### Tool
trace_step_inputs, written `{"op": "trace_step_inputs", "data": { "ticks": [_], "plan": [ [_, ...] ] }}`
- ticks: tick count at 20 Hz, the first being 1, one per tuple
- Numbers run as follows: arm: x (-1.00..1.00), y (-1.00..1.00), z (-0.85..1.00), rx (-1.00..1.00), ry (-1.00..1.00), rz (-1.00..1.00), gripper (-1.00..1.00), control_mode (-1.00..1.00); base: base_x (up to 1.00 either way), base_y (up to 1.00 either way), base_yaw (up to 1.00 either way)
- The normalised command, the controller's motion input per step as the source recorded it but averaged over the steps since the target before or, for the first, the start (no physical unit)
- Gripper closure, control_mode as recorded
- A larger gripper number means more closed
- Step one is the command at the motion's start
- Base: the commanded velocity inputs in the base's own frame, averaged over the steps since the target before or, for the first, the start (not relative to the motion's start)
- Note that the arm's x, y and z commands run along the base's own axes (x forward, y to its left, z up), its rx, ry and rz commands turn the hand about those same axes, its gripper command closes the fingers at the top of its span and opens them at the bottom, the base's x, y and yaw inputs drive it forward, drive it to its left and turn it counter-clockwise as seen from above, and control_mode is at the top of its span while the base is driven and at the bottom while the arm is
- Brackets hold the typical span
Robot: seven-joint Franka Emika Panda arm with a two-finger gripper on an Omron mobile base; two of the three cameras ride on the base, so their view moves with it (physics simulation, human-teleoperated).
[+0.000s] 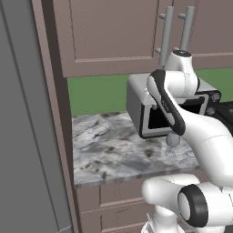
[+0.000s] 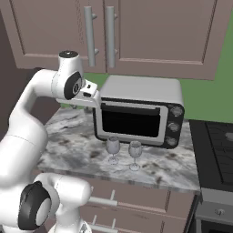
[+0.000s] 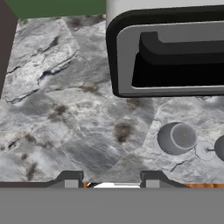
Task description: Retrieve the wine glasses from the counter and place one next to each plate.
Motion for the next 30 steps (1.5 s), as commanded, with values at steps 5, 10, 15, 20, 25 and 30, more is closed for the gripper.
{"op": "trace_step_inputs", "data": {
  "ticks": [5,10,15,20,25,30],
  "plan": [
    [-0.07,0.0,0.0,0.0,0.0,0.0,-1.0,-1.0,0.0,0.0,0.0],
    [-0.34,0.0,0.0,0.02,0.0,-0.07,-1.0,-1.0,0.0,0.0,0.0],
    [-0.53,-0.07,0.0,0.0,0.0,-0.3,-1.0,-1.0,0.0,0.0,0.0],
    [-0.67,-0.34,0.0,0.08,-0.01,-0.45,-1.0,-1.0,0.0,0.0,0.0],
    [-0.73,-0.48,0.0,0.37,0.0,-0.39,-1.0,-1.0,0.0,0.0,0.0],
    [-0.92,-0.54,0.01,0.52,0.0,-0.38,-1.0,-1.0,0.0,0.0,0.0]
  ]
}}
